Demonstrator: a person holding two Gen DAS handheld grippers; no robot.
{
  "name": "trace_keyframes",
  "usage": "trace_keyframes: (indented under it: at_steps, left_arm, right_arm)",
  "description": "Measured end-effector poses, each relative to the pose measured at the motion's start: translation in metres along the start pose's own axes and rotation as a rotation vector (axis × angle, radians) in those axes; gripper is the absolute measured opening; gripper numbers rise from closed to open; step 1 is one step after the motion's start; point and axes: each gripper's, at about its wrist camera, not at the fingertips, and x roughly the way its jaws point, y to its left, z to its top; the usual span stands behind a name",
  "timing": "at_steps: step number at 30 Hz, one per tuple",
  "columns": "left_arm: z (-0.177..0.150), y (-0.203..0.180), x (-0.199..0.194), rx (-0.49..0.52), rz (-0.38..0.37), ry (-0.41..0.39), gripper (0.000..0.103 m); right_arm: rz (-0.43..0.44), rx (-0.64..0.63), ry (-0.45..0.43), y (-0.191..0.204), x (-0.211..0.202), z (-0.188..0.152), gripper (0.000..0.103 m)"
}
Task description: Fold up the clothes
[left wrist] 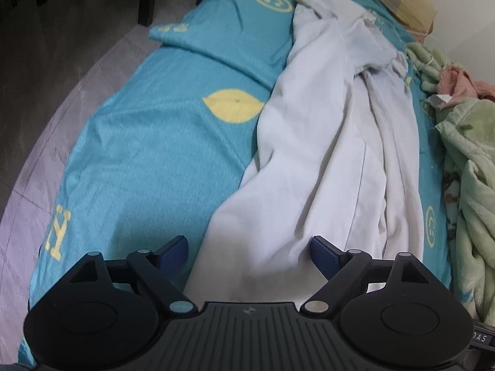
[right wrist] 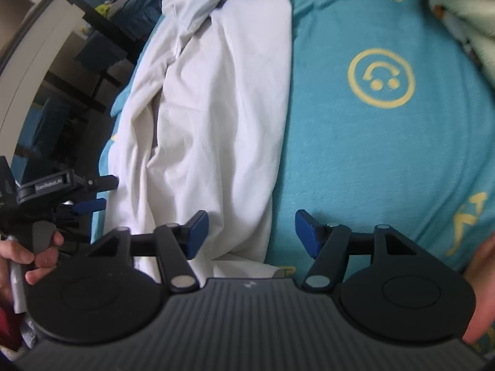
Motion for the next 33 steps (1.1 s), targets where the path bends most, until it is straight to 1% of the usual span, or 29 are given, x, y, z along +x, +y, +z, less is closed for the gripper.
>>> trace_keyframes:
  at_steps: [4,7,10,14,18,20,22,23,24,25,26,27,28,29,31,32,33]
  left_arm:
    - [-0.005,-0.004,0.003,0.026,-0.001,0.060,0.098]
    - [-0.009,-0.009,0.007,0.061,-0.003,0.131,0.100]
    - [-0.015,-0.020,0.012,0.133,-0.012,0.210,0.100]
    - [-0.022,-0.035,0.015,0.236,-0.010,0.272,0.100]
    - [-0.032,-0.052,0.017,0.343,-0.017,0.307,0.097]
    - [-0.038,-0.062,0.017,0.406,0.019,0.306,0.092]
    - [-0.045,-0.072,0.017,0.464,0.055,0.304,0.086]
    - [-0.047,-0.075,0.016,0.482,0.069,0.301,0.083]
    - [-0.050,-0.078,0.016,0.498,0.085,0.297,0.078]
    - [-0.052,-0.081,0.015,0.512,0.101,0.292,0.072]
    - [-0.054,-0.084,0.014,0.523,0.115,0.284,0.070]
    - [-0.056,-0.086,0.012,0.534,0.127,0.277,0.064]
    - [-0.058,-0.088,0.011,0.544,0.139,0.269,0.055]
    - [-0.059,-0.089,0.009,0.551,0.150,0.260,0.050]
    - [-0.061,-0.091,0.003,0.549,0.155,0.241,0.030]
    - [-0.061,-0.091,0.000,0.545,0.149,0.230,0.024]
    - [-0.061,-0.091,-0.005,0.538,0.136,0.214,0.014]
  right_arm:
    - [0.071,-0.008,0.067,0.004,0.011,-0.006,0.070]
    - [0.061,-0.037,0.080,0.014,0.015,-0.014,0.070]
    - [0.066,-0.036,0.086,0.021,0.020,-0.021,0.071]
    - [0.017,-0.080,0.049,0.035,0.025,-0.030,0.072]
    - [-0.021,-0.159,0.026,0.049,0.027,-0.040,0.072]
    - [-0.024,-0.191,0.029,0.054,0.028,-0.044,0.071]
    - [-0.042,-0.209,0.026,0.056,0.030,-0.045,0.066]
    - [-0.054,-0.218,0.021,0.057,0.030,-0.045,0.060]
    - [-0.067,-0.228,0.016,0.058,0.030,-0.045,0.050]
    - [-0.078,-0.236,0.010,0.058,0.030,-0.046,0.045]
    - [-0.089,-0.245,0.005,0.059,0.030,-0.046,0.035]
    - [-0.090,-0.247,0.001,0.059,0.030,-0.047,0.029]
    - [-0.083,-0.243,-0.004,0.058,0.029,-0.046,0.026]
    - [-0.075,-0.237,-0.008,0.057,0.027,-0.046,0.023]
    - [-0.052,-0.217,-0.024,0.052,0.022,-0.046,0.020]
    - [-0.038,-0.211,-0.039,0.051,0.017,-0.045,0.019]
    - [-0.024,-0.205,-0.054,0.051,0.012,-0.044,0.019]
